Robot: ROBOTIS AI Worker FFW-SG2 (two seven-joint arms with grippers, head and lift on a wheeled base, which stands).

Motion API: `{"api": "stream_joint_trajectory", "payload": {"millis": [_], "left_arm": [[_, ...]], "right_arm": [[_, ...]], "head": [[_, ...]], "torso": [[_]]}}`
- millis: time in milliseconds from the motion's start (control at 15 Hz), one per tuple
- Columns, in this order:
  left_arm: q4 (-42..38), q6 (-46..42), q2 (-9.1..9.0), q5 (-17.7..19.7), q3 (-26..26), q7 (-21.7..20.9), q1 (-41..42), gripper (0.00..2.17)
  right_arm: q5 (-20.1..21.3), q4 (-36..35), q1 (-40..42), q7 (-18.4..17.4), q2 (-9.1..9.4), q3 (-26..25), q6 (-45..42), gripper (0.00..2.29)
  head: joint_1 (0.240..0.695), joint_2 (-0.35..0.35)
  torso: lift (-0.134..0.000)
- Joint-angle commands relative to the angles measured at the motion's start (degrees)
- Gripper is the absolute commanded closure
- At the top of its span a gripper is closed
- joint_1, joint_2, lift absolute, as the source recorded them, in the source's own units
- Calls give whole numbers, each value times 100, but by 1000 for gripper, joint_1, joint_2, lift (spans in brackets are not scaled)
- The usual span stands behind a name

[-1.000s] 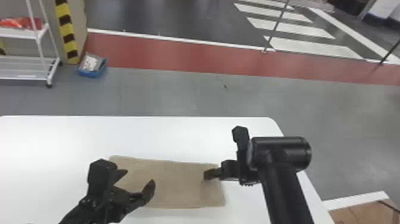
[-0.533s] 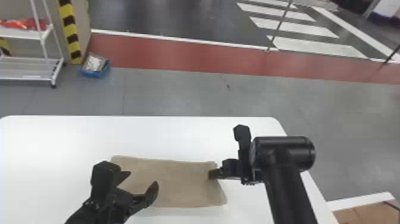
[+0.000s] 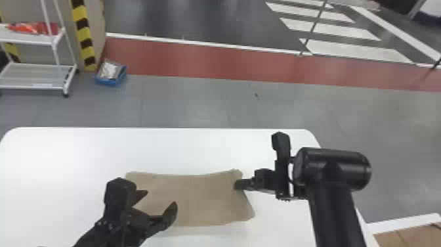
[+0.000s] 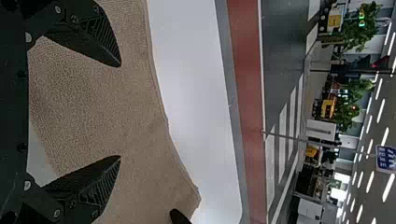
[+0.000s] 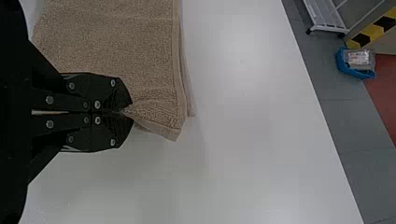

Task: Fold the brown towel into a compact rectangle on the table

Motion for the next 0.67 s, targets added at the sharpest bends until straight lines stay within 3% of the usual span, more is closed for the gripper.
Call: {"api": "stream_joint_trajectory", "payload": {"millis": [0,333,600], "left_arm": [[232,23,6,6,72,-117,-77,218],[760,-135,-29,32,222,-293,-279,319],[1111,-241,-55,-73,143,-213,-428,323]], "right_arm": [[-20,-63,-54,9,-11,-13,142,1474],[-275,-160,-239,80,-20,-136,459,1474],[-548,-837,-274,53,32,-48,1174,1474]], "head": [[695,-257],[695,-233],[695,-208]], "torso": [[0],[0],[0]]}}
